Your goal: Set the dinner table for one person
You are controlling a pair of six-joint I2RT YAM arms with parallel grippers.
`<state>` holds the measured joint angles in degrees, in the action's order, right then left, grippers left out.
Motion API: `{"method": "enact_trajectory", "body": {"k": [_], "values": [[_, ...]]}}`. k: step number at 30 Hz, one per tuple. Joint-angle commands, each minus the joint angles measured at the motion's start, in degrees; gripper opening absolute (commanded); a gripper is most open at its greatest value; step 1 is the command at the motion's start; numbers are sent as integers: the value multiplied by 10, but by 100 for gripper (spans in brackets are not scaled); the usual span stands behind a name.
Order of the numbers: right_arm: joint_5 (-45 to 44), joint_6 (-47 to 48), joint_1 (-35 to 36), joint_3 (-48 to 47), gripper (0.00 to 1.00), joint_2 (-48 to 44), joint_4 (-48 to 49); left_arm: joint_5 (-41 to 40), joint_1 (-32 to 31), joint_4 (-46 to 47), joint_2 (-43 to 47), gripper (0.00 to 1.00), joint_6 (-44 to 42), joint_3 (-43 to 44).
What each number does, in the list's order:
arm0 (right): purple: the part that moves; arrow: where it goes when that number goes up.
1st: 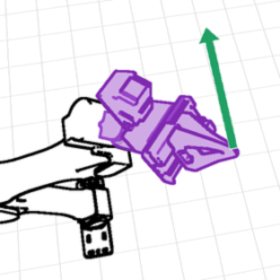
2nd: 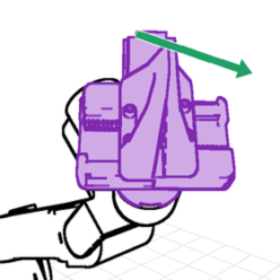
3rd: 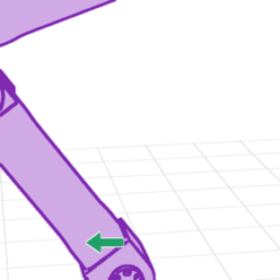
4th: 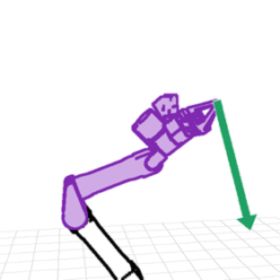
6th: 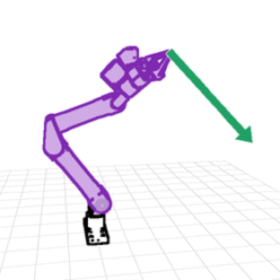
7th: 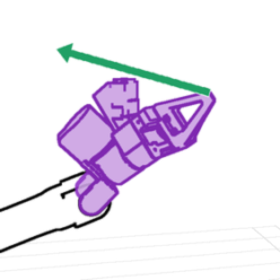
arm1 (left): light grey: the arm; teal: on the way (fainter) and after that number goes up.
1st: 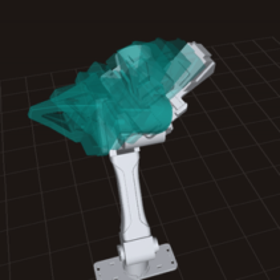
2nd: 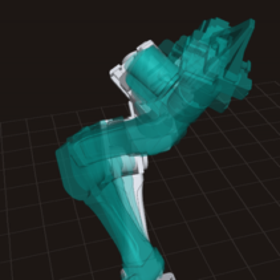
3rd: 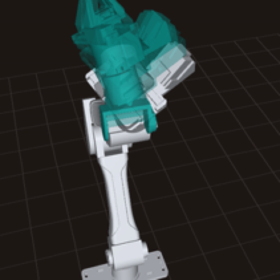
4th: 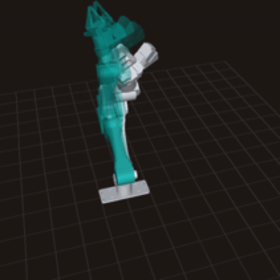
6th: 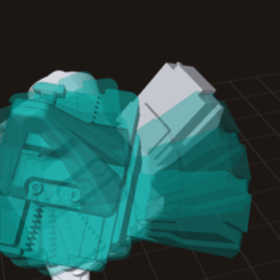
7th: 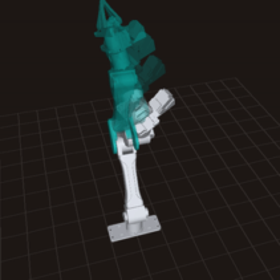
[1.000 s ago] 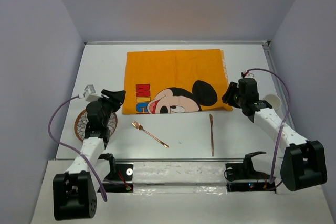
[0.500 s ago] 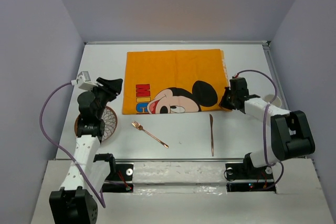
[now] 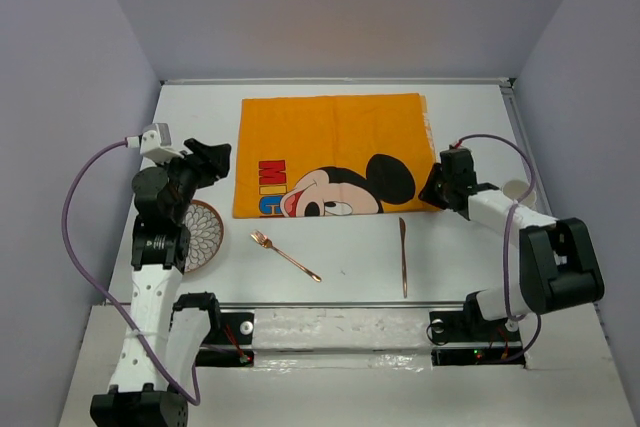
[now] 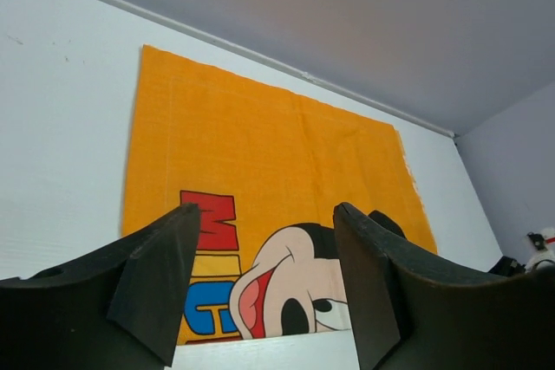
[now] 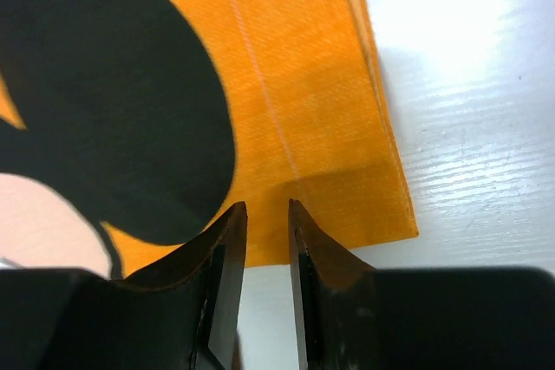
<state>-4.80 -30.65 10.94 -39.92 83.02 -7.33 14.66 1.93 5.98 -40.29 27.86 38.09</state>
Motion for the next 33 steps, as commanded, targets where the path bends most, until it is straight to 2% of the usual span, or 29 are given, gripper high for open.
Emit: {"method": "enact_trajectory", "body": {"k": [1,2,4,9,10,15,21,22,25,29,32,33], "values": [[34,21,-3,-27,32,-62,10,5,-6,-26,46,75,-54,18],[43,21,2,-26,31,-67,12,7,-7,-26,46,77,-57,15],[78,19,14,-24,28,-67,12,19,-8,-26,55,87,-62,2],[103,5,22,-8,5,-12,47,29,-9,-27,69,99,-79,-6],[100,2,22,-3,0,-5,56,25,-10,-29,72,99,-81,-6],[95,-8,22,13,0,31,87,20,-10,-31,80,99,-87,-4],[78,-6,22,32,0,-7,96,28,-10,-28,78,99,-88,-3],[84,-5,22,32,4,-15,96,28,-10,-28,78,99,-87,-3],[117,1,33,23,30,-52,83,31,-10,-28,73,99,-89,-2],[107,23,94,20,47,-104,75,35,-10,-26,74,99,-88,-3],[96,41,170,27,64,-129,75,53,-10,-18,72,99,-88,-3],[89,44,191,30,64,-131,75,60,-10,-14,72,99,-88,-4]]}}
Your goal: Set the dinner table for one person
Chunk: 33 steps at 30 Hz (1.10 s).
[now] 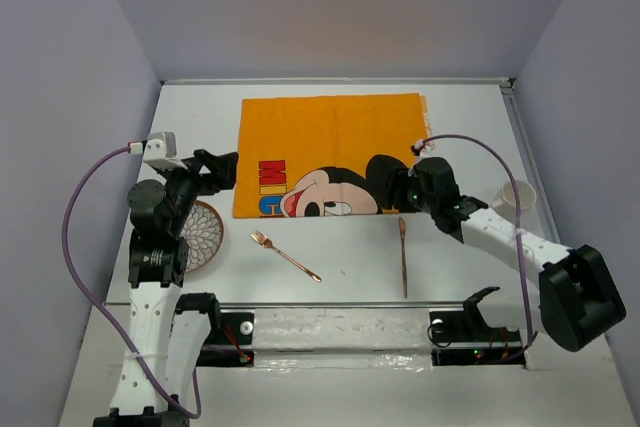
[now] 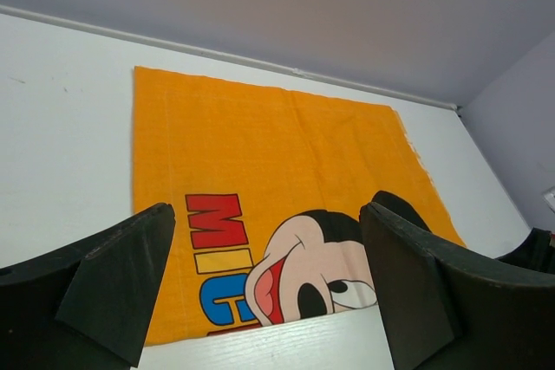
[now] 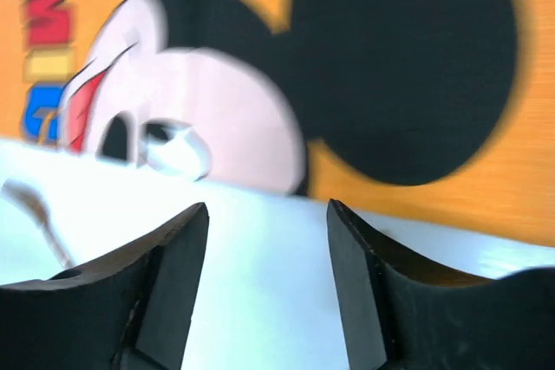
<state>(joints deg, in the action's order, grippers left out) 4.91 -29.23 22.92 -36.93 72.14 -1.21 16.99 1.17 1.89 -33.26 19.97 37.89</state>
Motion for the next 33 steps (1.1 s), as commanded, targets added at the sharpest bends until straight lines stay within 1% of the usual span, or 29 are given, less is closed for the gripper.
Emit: {"method": "enact_trajectory", "body": {"k": [1,4,5,8,9,10,12,15,18,21,23,24,25,26,27,28,29,30,32,33], "values": [[-11,31,112,2,64,-23,14,53,-2,35,2,99,-9,-2],[-23,45,174,-4,65,-11,27,93,-3,56,6,99,-8,-4],[-30,50,213,-9,65,-4,31,100,-5,60,8,99,-8,-4],[-66,70,271,-45,66,42,33,124,-8,73,6,99,-7,-6],[-73,82,302,-58,66,58,33,130,-8,76,6,99,-5,-7],[-83,88,318,-85,66,95,32,137,-9,80,7,99,-5,-8],[-96,102,357,-112,66,130,31,138,-8,81,7,99,-5,-7],[-116,111,391,-176,66,213,19,134,-8,80,10,99,-4,-8],[-128,123,411,-210,65,245,16,122,-8,73,10,99,-5,-4],[-125,114,417,-267,65,284,14,94,-9,67,10,99,-5,9],[-123,104,417,-304,65,307,14,61,-8,60,6,99,14,22],[-119,93,417,-352,64,335,13,52,-8,58,4,99,20,45],[-105,83,417,-379,64,349,14,43,-26,58,1,99,30,57],[-94,72,417,-407,63,365,12,40,-30,58,-5,99,30,84],[-82,41,417,-465,63,395,-6,34,-38,59,-8,99,30,97],[-78,24,417,-491,63,410,-11,17,-42,56,-9,99,26,115],[-74,7,417,-515,63,425,-15,6,-47,52,-10,99,21,120],[-61,-22,417,-559,63,458,-18,-4,-54,50,-9,99,18,125],[-53,-42,417,-599,64,490,-27,-15,-57,39,-6,99,16,132],[-34,-51,417,-618,64,505,-30,-16,-59,35,2,99,13,133]]}}
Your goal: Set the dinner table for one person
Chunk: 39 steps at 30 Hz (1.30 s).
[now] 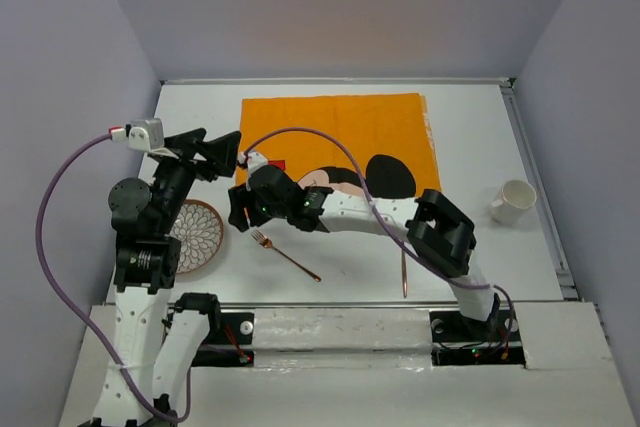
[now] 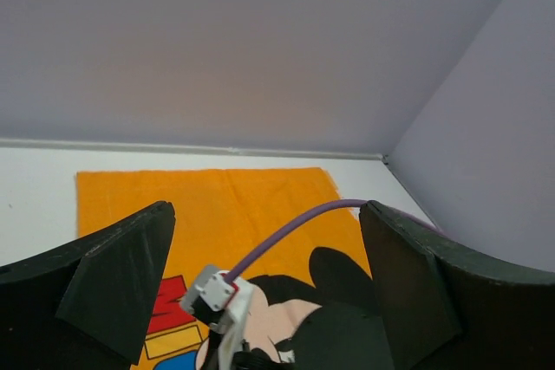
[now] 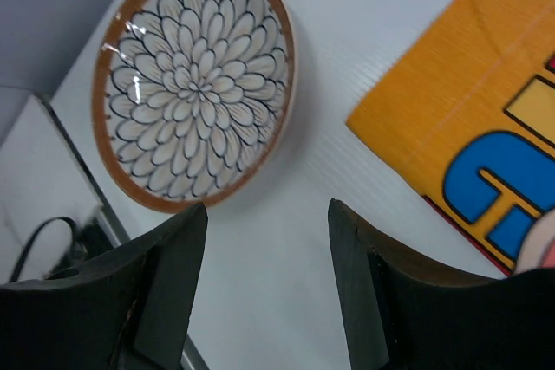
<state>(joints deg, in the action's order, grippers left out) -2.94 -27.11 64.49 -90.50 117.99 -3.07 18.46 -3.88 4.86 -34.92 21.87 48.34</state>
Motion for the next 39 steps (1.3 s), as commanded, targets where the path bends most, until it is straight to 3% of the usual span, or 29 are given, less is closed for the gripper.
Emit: {"method": "enact_trajectory", "body": {"k": [1,11,15,20,23,24,25,26,32,39], "values": [[53,-75,1,-114,64,73,-13,-31,-10,-3,22,99,-8,31],[87,-100,1,-218,64,188,-48,-65,-43,-19,63,99,-30,12],[111,-119,1,-242,59,220,-48,-80,-51,-18,71,99,-38,1],[143,-149,1,-271,45,257,-42,-97,-57,-19,74,99,-48,-23],[151,-166,-4,-273,31,270,-24,-108,-61,-21,77,99,-56,-36],[152,-177,-4,-273,18,272,-19,-111,-61,-20,79,99,-58,-39],[159,-180,-4,-273,12,275,-12,-124,-61,-20,79,99,-63,-42],[159,-184,-4,-272,0,274,-2,-130,-62,-20,79,99,-67,-48],[138,-168,-25,-232,0,209,62,-149,-62,-15,83,99,-75,-56],[137,-184,-87,-96,0,41,190,-195,-60,-21,105,99,-78,-57]]}}
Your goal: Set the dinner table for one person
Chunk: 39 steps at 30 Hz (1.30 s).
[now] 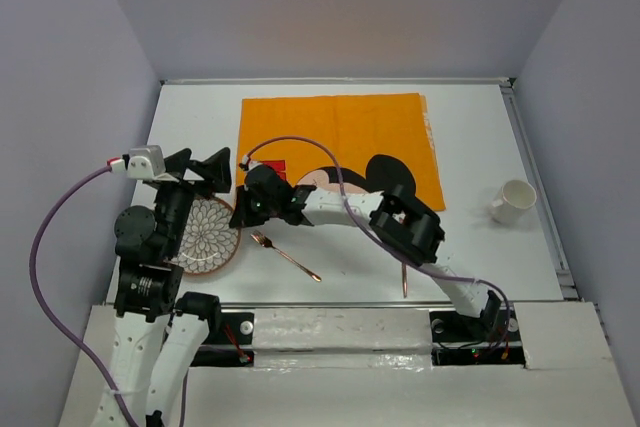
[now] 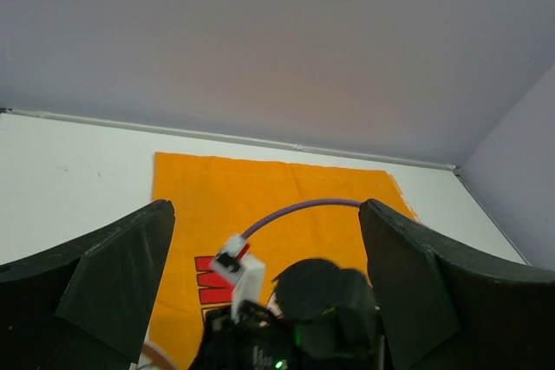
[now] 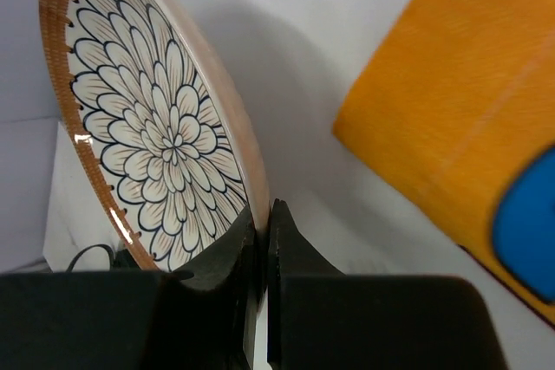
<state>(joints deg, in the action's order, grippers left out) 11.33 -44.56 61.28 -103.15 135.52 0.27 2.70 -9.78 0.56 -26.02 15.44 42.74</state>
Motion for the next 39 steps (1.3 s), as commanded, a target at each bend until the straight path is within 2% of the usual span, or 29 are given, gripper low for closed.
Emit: {"method": "enact_trajectory", "body": {"k": [1,4,8,13,17,25,39], "values": [[-16,-9,-62,64,0,-171,162,-46,0,21,18,99,-16,-2],[-28,-14,-106,120,0,-223,172,-51,0,17,19,99,-18,-3],[-16,-38,-184,243,0,-302,202,-43,0,16,21,99,-16,-8],[25,-55,-291,309,0,-343,207,-30,0,16,15,99,-12,-16],[32,-55,-344,338,0,-357,183,-12,0,16,11,99,-11,-18],[37,-59,-396,363,0,-338,170,-2,-1,17,2,99,-9,-20],[53,-79,-422,364,0,-278,174,6,-1,20,-7,99,-7,-20]]}}
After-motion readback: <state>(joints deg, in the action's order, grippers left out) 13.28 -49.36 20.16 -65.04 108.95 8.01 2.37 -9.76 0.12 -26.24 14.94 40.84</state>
